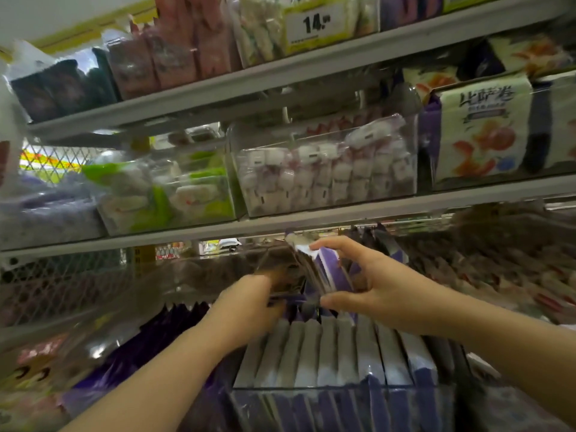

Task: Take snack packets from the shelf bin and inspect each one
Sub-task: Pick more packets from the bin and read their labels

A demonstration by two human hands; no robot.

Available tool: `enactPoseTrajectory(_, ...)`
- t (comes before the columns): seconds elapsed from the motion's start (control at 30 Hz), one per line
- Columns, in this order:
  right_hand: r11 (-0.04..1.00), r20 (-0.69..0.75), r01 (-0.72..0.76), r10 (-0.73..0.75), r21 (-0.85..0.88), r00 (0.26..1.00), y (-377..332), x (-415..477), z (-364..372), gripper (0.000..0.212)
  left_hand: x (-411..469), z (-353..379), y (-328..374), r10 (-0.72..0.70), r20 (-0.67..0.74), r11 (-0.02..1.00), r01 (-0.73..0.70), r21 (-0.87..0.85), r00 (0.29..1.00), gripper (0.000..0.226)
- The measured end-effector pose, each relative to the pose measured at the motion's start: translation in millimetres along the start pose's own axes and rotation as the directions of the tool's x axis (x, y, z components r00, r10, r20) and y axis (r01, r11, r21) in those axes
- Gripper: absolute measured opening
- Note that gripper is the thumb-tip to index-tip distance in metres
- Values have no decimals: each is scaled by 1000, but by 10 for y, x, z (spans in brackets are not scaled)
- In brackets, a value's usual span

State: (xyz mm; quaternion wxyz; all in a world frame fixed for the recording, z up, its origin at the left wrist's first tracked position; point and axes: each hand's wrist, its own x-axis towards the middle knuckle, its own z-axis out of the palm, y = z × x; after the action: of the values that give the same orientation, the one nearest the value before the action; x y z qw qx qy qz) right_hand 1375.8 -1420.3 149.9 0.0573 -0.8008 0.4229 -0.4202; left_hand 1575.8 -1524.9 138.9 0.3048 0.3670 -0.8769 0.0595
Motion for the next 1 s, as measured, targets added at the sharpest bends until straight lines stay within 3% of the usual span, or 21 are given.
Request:
enactPoseTrajectory(0.07, 1000, -13, -7, 7, 1, 1000, 28, 17, -42, 59, 123, 59, -20, 11, 48, 968, -23, 251, 999, 54)
enactPoseTrajectory(0.27, 998, -8, 30, -30, 52, 1000, 45, 54, -67, 57, 494, 107, -29, 36, 135, 887, -94, 453, 990, 54)
enactPoseTrajectory(0.4, 986, -6, 53, -53, 160, 999, 4, 74, -38, 52, 537, 110, -130, 6, 105, 924, -45, 379, 994, 34)
enactPoseTrajectory(0.6, 988, -34, 12, -7, 156, 999, 18, 162, 92, 48, 545, 27, -197, -88, 29, 956, 76, 285, 996, 40)
enactPoseTrajectory(0.67, 992, -69, -13, 21, 123, 997, 50, 193, 155, 47, 526, 9, -250, -127, 4, 961, 122, 250, 992, 44)
enactPoseTrajectory(0.8, 995, -159, -97, 90, -37, 983, 58, 335, 293, 38, 517, 43, -263, -158, -89, 916, 180, 357, 983, 55)
enactPoseTrajectory(0.9, 977, -219, -212, 200, -33, 955, 86, 483, 380, 37, 520, 45, -297, -216, -118, 915, 243, 322, 969, 51)
enactPoseTrajectory(1.0, 940, -257, -309, 266, -142, 929, 65, 638, 429, 37, 496, 34, -284, -247, -115, 921, 269, 281, 962, 53)
